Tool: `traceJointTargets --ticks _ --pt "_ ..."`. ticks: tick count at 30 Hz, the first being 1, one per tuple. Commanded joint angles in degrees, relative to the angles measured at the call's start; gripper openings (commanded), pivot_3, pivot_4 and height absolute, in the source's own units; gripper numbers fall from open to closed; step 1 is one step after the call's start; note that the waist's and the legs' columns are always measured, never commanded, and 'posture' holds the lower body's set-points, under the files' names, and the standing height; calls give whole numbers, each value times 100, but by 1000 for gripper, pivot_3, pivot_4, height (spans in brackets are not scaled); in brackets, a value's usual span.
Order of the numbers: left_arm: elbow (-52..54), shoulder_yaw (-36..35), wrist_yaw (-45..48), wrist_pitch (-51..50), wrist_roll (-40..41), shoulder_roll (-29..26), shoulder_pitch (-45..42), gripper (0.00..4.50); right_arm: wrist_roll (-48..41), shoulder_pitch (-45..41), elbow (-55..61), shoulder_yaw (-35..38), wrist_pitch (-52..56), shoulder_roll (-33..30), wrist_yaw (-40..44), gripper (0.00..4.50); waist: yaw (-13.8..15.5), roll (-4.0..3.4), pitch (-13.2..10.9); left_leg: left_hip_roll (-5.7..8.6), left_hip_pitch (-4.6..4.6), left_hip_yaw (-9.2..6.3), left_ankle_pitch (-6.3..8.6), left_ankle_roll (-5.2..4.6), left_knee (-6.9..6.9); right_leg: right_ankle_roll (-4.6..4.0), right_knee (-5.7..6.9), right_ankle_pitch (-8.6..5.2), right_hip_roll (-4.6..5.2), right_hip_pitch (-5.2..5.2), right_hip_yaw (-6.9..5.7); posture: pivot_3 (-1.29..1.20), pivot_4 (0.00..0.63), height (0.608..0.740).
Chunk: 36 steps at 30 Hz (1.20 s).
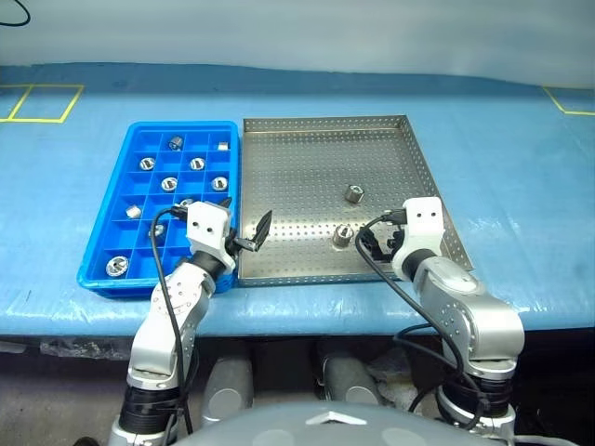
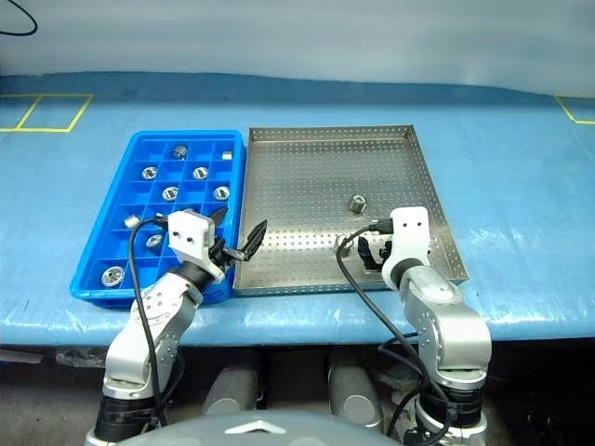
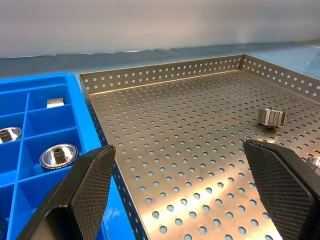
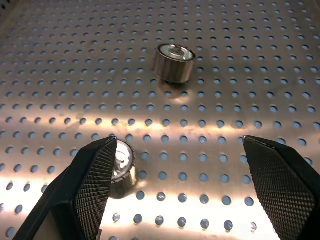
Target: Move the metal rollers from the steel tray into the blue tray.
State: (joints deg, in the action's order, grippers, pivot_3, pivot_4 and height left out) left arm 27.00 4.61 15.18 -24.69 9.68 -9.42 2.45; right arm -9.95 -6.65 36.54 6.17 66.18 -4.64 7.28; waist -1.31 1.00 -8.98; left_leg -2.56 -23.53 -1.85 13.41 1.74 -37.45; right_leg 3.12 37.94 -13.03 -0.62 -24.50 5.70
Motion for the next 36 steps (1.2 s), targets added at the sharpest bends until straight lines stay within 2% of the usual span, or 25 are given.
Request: traceJointTargets --ticks 1,21,25,30,36 --pt "131 -32 12 36 61 -24 -16 4500 -135 -83 186 -69 -170 43 13 4247 10 1 1 1 0 0 0 0 0 1 -1 0 1 0 1 100 150 740" --pt "206 -23 -138 78 43 63 162 4500 -48 -120 -1409 -866 -757 17 41 4247 61 3 2 4 -3 -2 0 0 2 1 -6 1 1 0 3 132 150 740" --pt "229 -43 -183 90 34 63 198 4500 -49 -176 -1455 -817 -942 4 20 3336 53 5 3 3 2 0 -1 -1 -1 2 -4 1 1 3 4 143 150 740" --pt "287 -83 -243 105 13 59 252 4500 -30 -286 -1261 -816 -903 -108 5 1741 67 4 2 3 -1 0 -3 -3 -2 2 -3 2 1 0 5 158 150 740" --pt "461 -322 -487 197 28 137 439 4500 -132 -741 -829 -974 -877 -56 38 1720 80 3 0 4 -6 -2 -2 -3 8 3 -8 2 1 -5 5 212 150 740"
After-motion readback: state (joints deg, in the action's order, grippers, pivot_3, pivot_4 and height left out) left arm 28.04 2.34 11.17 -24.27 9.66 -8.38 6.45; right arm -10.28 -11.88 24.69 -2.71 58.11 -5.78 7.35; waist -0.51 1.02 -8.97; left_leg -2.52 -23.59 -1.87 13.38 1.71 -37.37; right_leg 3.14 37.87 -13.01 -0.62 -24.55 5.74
